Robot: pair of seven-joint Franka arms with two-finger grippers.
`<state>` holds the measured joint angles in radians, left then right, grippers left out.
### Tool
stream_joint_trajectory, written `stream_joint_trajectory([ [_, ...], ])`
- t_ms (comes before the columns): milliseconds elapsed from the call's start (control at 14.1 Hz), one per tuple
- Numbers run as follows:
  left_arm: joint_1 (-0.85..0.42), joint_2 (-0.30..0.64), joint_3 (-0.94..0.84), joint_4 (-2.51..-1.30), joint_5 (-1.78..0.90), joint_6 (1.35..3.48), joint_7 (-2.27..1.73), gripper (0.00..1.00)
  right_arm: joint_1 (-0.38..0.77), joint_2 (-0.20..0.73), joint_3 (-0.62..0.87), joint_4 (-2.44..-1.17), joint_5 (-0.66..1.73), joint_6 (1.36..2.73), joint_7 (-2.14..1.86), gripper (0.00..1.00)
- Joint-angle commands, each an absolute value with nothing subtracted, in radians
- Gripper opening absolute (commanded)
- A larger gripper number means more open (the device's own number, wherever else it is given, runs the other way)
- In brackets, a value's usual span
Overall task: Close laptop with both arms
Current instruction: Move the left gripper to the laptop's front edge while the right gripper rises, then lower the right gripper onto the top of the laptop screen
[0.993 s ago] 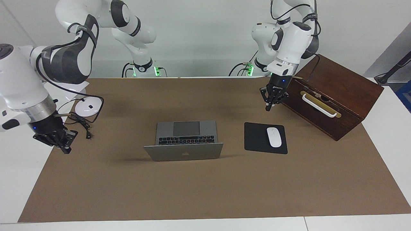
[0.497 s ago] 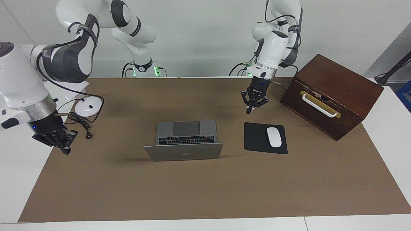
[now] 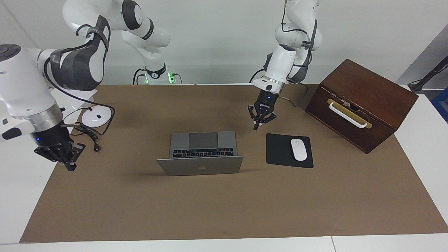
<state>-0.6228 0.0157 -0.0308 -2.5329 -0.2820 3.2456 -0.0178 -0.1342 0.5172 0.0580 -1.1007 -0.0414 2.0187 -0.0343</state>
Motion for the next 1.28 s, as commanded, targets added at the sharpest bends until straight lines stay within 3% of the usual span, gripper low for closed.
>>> stream_joint_trajectory([
  [0,-0.67,0.081,-0.02,-2.53,-0.308,3.356,-0.014,0.0,-0.109,0.545,0.071,-1.081,-0.068,2.091,0.035,0.0],
  [426,-0.738,0.212,-0.02,-2.502,-0.308,3.502,-0.035,0.0,0.014,0.587,0.055,-1.077,-0.071,2.118,0.218,0.0],
  [851,-0.778,0.247,-0.018,-2.48,-0.308,3.502,-0.034,0.0,0.161,0.611,0.063,-1.089,-0.175,2.134,0.322,0.0],
  [1206,-0.779,0.291,-0.018,-2.461,-0.302,3.502,-0.031,0.0,0.189,0.604,0.064,-1.107,-0.19,2.132,0.328,0.0],
])
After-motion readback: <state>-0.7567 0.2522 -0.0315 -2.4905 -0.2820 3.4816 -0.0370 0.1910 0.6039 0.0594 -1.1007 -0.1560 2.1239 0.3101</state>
